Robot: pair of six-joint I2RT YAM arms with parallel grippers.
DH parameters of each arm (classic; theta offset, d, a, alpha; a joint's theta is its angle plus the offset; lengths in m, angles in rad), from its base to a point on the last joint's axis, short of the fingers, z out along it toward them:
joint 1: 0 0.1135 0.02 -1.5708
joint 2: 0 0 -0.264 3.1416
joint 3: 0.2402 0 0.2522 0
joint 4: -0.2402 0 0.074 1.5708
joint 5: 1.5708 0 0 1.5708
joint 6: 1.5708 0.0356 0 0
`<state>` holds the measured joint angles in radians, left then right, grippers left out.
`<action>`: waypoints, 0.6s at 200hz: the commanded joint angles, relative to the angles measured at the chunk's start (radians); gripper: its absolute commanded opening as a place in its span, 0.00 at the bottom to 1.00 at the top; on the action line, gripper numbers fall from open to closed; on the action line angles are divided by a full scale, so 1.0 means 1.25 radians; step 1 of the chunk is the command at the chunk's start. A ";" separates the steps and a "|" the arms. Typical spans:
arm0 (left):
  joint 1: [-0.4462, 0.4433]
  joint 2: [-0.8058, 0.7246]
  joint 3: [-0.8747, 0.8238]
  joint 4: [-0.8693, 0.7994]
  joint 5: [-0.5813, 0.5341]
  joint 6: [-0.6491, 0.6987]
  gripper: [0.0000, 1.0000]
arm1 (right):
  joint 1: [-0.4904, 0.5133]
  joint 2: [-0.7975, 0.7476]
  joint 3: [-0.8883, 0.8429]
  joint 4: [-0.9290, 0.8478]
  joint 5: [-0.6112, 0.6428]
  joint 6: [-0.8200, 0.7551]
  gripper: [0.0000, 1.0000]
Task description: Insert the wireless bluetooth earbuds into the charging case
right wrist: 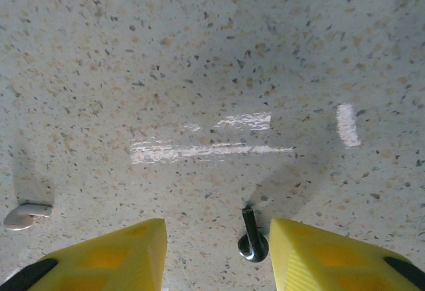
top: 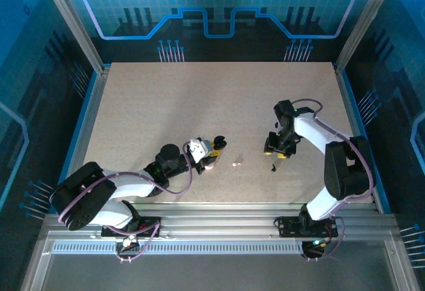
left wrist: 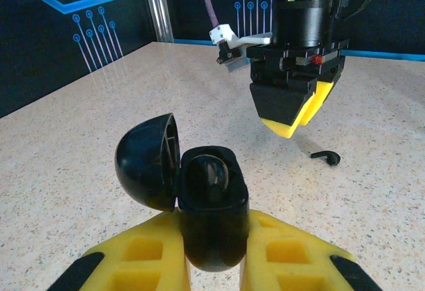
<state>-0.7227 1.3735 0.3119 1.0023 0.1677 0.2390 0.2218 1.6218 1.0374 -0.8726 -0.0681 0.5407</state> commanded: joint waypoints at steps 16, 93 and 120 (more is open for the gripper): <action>0.005 -0.019 -0.008 0.006 -0.009 0.013 0.09 | 0.024 0.037 -0.020 -0.008 -0.005 0.024 0.45; 0.005 -0.027 -0.010 -0.001 -0.009 0.018 0.09 | 0.048 0.069 -0.028 -0.001 -0.019 0.026 0.43; 0.005 -0.026 -0.011 0.003 -0.007 0.020 0.09 | 0.057 0.071 -0.030 -0.011 -0.017 0.025 0.42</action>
<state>-0.7227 1.3609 0.3111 0.9981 0.1677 0.2398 0.2768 1.6970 1.0111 -0.8669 -0.0692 0.5606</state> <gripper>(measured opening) 0.182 0.424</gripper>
